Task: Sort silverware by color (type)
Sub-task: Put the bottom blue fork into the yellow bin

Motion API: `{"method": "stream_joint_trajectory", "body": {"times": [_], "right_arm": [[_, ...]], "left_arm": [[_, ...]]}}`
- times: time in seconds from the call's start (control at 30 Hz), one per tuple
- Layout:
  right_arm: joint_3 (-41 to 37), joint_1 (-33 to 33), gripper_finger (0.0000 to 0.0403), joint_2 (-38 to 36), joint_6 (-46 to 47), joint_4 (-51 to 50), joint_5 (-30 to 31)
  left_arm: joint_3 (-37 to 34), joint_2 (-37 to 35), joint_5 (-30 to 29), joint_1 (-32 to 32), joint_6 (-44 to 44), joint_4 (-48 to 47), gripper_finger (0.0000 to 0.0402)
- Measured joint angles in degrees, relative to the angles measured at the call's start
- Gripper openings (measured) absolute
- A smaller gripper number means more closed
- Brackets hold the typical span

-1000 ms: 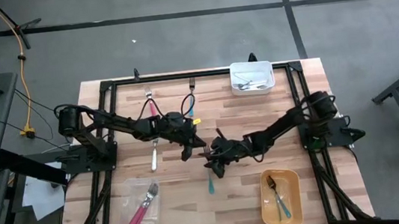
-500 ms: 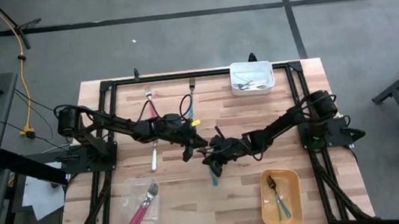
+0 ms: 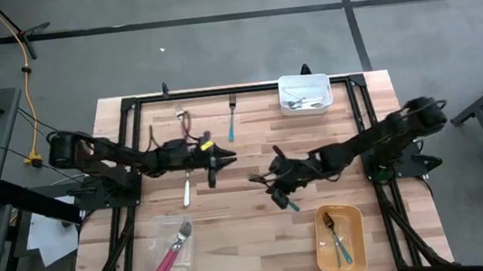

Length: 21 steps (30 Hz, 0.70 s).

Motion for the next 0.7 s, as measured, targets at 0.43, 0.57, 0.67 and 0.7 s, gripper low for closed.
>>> {"method": "stream_joint_trajectory", "body": {"times": [0.43, 0.57, 0.67, 0.7], "right_arm": [[0.03, 10.4, 0.0001, -18.41, 33.5, -23.18, 0.87], [0.01, 18.24, 0.0001, -18.95, 50.15, -29.69, 0.55], [0.01, 24.83, 0.0001, -18.81, 62.24, -30.68, 2.56], [0.01, 27.0, 0.0001, -18.61, 65.94, -30.55, 4.05]], "left_arm": [[-7.96, -5.37, -10.2, 0.0, 5.31, 5.41, 0.0078], [-8.03, -5.39, -11.09, -0.02, 6.89, 5.29, 0.0078], [-8.03, -5.39, -11.07, -0.02, 7.33, 5.07, 0.0078], [-8.03, -5.39, -11.07, -0.02, 7.32, 5.04, 0.0078]]}}
